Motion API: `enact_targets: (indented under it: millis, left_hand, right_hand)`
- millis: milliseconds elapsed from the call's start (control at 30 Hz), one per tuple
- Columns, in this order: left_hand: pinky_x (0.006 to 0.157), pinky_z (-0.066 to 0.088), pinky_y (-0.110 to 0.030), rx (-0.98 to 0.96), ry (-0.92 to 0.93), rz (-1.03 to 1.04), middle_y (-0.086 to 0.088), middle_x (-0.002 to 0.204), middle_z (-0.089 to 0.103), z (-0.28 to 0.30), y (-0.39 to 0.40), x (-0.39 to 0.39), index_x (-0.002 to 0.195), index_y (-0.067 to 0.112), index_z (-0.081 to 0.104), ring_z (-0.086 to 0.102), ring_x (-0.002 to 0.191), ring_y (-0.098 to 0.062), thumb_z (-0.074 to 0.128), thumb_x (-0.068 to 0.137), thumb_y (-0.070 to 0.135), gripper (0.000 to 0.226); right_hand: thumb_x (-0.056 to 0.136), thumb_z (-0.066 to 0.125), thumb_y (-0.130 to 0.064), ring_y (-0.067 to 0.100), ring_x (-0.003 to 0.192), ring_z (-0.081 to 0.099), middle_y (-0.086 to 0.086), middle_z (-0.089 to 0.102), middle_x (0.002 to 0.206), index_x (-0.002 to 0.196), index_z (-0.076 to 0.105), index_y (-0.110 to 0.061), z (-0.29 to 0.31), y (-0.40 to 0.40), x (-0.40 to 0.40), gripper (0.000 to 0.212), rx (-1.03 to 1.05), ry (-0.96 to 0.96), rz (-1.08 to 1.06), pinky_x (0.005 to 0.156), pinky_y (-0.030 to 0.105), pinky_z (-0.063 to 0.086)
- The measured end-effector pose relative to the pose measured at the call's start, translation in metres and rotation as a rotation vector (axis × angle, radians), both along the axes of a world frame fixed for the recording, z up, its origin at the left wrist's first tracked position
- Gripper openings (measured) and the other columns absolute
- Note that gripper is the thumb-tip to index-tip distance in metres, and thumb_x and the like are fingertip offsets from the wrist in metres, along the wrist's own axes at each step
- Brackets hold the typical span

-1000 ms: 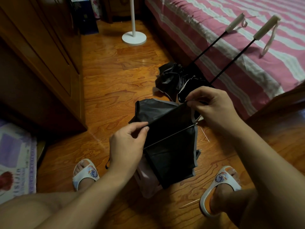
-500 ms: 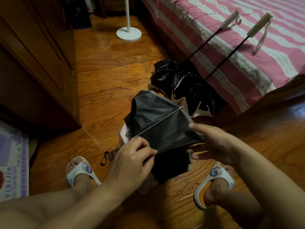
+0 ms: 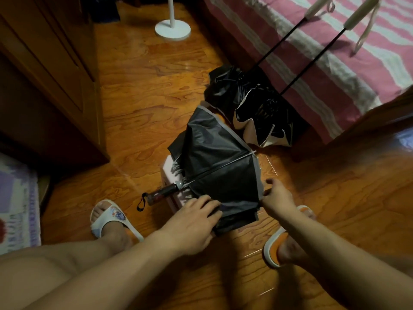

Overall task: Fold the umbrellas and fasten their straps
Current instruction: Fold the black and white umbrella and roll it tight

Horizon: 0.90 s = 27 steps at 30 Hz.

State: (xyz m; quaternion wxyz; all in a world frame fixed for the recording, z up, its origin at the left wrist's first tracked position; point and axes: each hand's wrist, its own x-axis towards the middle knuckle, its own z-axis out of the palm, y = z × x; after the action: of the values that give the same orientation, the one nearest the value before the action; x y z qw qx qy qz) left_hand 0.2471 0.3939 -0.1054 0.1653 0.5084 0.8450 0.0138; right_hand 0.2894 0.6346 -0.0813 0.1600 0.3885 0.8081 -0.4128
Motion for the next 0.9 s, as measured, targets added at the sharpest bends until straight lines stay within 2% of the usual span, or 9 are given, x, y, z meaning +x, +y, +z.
enact_targets:
  millis: [67, 167, 300, 400, 500, 600, 700, 800, 900]
  left_hand:
    - [0.121, 0.02, -0.048, -0.019, 0.02, -0.017, -0.007, 0.165, 0.023, -0.005, -0.001, 0.0, 0.158, 0.018, 0.028, 0.017, 0.15, -0.032, 0.05, 0.099, 0.042, 0.067]
    - [0.119, 0.026, -0.045, 0.027, -0.016, 0.018, -0.005, 0.163, 0.026, -0.009, 0.0, -0.003, 0.157, 0.018, 0.032, 0.02, 0.146, -0.03, 0.052, 0.098, 0.045, 0.068]
    - [0.118, 0.029, -0.042, 0.07, -0.124, 0.023, -0.003, 0.162, 0.029, -0.007, -0.003, -0.014, 0.157, 0.02, 0.033, 0.02, 0.146, -0.023, 0.056, 0.097, 0.043, 0.068]
    - [0.119, 0.031, -0.042, 0.066, -0.219, 0.049, -0.004, 0.161, 0.031, 0.001, -0.005, -0.021, 0.156, 0.019, 0.035, 0.023, 0.147, -0.022, 0.056, 0.098, 0.039, 0.065]
    - [0.114, 0.039, -0.044, 0.069, -0.276, 0.106, -0.002, 0.153, 0.043, 0.017, -0.003, -0.026, 0.148, 0.022, 0.05, 0.037, 0.141, -0.022, 0.054, 0.099, 0.035, 0.051]
    - [0.088, 0.052, -0.035, 0.424, -0.293, 0.548, 0.005, 0.115, 0.065, 0.042, 0.004, -0.03, 0.111, 0.027, 0.069, 0.061, 0.109, -0.018, 0.052, 0.095, 0.023, 0.023]
    - [0.058, 0.038, -0.031, 0.732, -0.294, 1.021, 0.004, 0.082, 0.06, 0.06, -0.001, -0.044, 0.085, 0.024, 0.057, 0.058, 0.077, -0.018, 0.056, 0.09, 0.015, 0.011]
    - [0.064, 0.036, -0.03, 0.708, -0.48, 1.12, 0.007, 0.095, 0.054, 0.061, -0.005, -0.056, 0.097, 0.02, 0.055, 0.053, 0.084, -0.018, 0.058, 0.094, 0.014, 0.007]
    - [0.085, 0.05, -0.043, 0.573, -0.705, 1.092, 0.008, 0.096, 0.055, 0.055, 0.001, -0.056, 0.111, 0.02, 0.054, 0.054, 0.08, -0.007, 0.056, 0.1, 0.021, 0.011]
  right_hand:
    - [0.093, 0.067, -0.009, 0.027, 0.122, 0.052, 0.01, 0.045, 0.142, 0.15, 0.039, -0.019, 0.013, -0.004, -0.019, 0.064, 0.229, 0.098, 0.009, 0.099, 0.043, 0.052]
    - [0.093, 0.063, -0.022, 0.025, 0.128, 0.047, 0.006, 0.049, 0.137, 0.143, 0.049, -0.02, 0.036, -0.018, -0.077, 0.052, 0.435, 0.422, 0.217, 0.103, 0.038, 0.045]
    - [0.087, 0.065, -0.052, 0.027, 0.123, 0.058, 0.007, 0.06, 0.134, 0.146, 0.048, -0.018, 0.045, -0.035, -0.181, 0.07, 0.17, 0.232, 0.355, 0.103, 0.041, 0.049]
    - [0.09, 0.072, -0.045, 0.025, 0.109, 0.068, 0.007, 0.071, 0.117, 0.122, 0.067, -0.013, 0.049, -0.045, -0.212, 0.045, 0.035, 0.171, 0.394, 0.099, 0.043, 0.055]
    - [0.092, 0.074, -0.024, 0.022, 0.093, 0.072, 0.008, 0.076, 0.098, 0.101, 0.075, -0.013, 0.074, -0.047, -0.204, 0.015, -0.089, 0.298, 0.33, 0.088, 0.038, 0.06]
    - [0.097, 0.068, -0.02, 0.017, 0.066, 0.065, 0.003, 0.068, 0.072, 0.083, 0.07, -0.016, 0.109, -0.034, -0.156, 0.014, -0.224, 0.367, 0.239, 0.059, 0.03, 0.052]
    - [0.102, 0.06, -0.019, 0.012, 0.063, 0.062, 0.0, 0.065, 0.072, 0.089, 0.064, -0.014, 0.121, -0.018, -0.085, 0.014, -0.295, 0.361, 0.169, 0.056, 0.025, 0.049]
    - [0.104, 0.056, -0.021, 0.02, 0.085, 0.066, 0.005, 0.068, 0.089, 0.094, 0.062, -0.013, 0.108, -0.012, -0.042, 0.013, -0.422, 0.376, 0.114, 0.079, 0.034, 0.055]
    - [0.105, 0.053, -0.021, 0.019, 0.087, 0.068, 0.006, 0.068, 0.094, 0.101, 0.061, -0.012, 0.097, -0.012, -0.041, 0.012, -0.441, 0.425, 0.045, 0.081, 0.034, 0.055]
